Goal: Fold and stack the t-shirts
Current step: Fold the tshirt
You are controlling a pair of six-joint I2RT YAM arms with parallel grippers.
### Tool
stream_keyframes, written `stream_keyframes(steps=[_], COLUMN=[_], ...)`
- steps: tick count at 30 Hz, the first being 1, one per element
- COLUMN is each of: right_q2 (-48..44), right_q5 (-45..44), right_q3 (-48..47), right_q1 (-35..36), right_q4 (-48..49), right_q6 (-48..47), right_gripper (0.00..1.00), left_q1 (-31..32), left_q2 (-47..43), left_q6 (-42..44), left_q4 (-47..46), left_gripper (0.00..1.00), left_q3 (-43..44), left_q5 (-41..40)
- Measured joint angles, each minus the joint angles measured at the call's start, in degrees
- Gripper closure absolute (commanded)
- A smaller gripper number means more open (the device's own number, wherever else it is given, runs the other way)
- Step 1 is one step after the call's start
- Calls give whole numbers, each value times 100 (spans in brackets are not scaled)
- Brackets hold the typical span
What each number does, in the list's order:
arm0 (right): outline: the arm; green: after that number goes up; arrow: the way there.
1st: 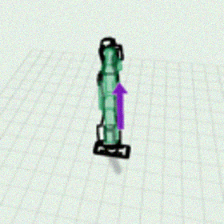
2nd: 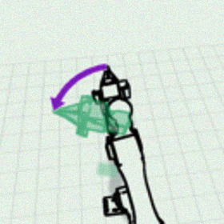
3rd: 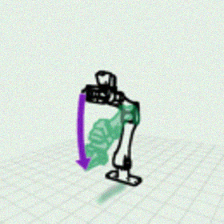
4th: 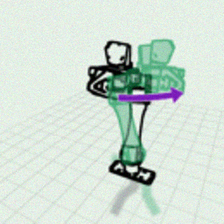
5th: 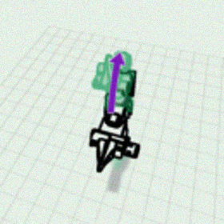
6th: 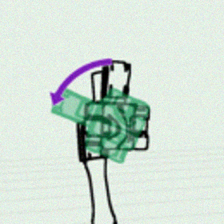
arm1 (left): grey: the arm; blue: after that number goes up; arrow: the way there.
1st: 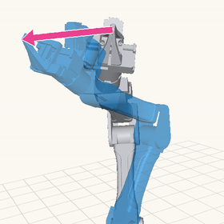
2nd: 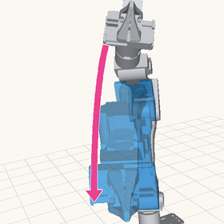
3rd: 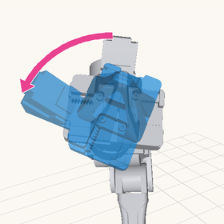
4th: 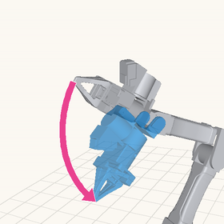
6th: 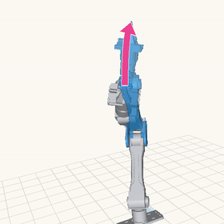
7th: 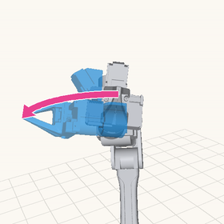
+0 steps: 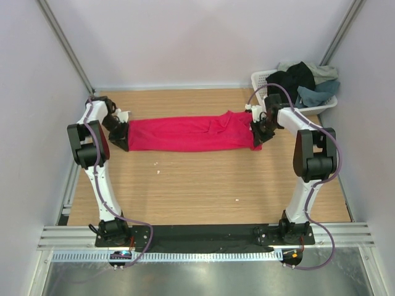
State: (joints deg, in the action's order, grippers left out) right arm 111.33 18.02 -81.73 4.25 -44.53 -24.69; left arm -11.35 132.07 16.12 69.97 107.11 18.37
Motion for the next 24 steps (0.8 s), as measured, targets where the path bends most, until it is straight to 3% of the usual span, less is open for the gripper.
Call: stream_keyframes(steps=[11, 16, 17, 20, 24], right_q2=[-52, -125, -138, -229, -380], right_q5=[256, 291, 291, 264, 179], right_q3=[0, 0, 0, 42, 44], right_q1=[-37, -61, -63, -94, -175], right_q4=[-494, -708, -732, -809, -977], right_q6=[-328, -507, -531, -669, -813], right_gripper=[98, 92, 87, 81, 74], left_q1=[9, 9, 9, 9, 7], left_q2=[0, 0, 0, 0, -103], left_q6=[133, 195, 201, 234, 232], left_q4=[9, 9, 9, 11, -7], left_gripper=[91, 90, 88, 62, 55], left_q3=[59, 59, 59, 59, 20], left_q5=[-238, -317, -332, -426, -595])
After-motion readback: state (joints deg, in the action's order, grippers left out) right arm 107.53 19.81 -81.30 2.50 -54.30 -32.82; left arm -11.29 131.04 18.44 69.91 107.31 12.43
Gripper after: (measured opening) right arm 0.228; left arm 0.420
